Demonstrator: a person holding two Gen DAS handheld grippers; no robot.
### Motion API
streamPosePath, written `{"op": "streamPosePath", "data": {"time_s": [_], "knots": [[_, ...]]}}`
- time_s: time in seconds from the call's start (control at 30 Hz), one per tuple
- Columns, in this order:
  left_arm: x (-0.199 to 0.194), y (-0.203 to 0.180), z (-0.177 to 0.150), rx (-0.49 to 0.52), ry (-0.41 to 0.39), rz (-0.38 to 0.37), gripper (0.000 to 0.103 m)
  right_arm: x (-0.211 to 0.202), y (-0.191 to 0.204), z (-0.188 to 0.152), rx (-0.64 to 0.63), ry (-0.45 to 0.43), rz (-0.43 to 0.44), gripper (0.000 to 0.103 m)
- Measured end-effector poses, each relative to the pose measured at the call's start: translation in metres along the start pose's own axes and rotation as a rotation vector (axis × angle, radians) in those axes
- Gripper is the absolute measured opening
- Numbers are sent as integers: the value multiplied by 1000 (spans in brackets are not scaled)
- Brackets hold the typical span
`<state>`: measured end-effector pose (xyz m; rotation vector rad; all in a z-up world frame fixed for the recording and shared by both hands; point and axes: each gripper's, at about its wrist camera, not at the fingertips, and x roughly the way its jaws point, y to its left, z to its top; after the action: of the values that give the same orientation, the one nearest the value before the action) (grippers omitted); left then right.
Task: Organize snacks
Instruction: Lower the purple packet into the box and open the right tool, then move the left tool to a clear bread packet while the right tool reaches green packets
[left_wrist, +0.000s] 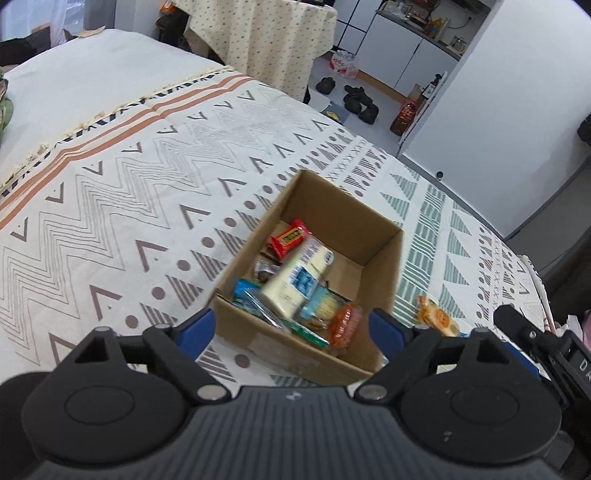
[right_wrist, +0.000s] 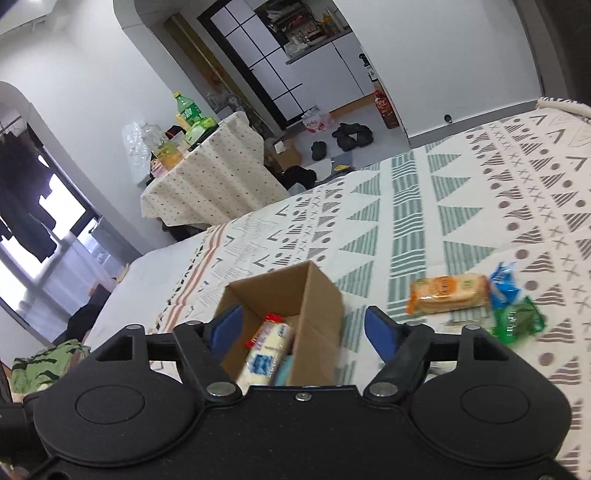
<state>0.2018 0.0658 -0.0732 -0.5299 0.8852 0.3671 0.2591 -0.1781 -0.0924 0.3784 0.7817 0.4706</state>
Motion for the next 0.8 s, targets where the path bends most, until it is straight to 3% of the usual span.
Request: {"op": "streamPosePath", "data": {"time_s": [0.43,0.8], "knots": [[9,-54,-31,36,25,-5,96,-38,-39,5,-1,15,-25,96],[25,-85,-54,31,51,-26,97,-60,-84,10,38,7,-46,101]]}}
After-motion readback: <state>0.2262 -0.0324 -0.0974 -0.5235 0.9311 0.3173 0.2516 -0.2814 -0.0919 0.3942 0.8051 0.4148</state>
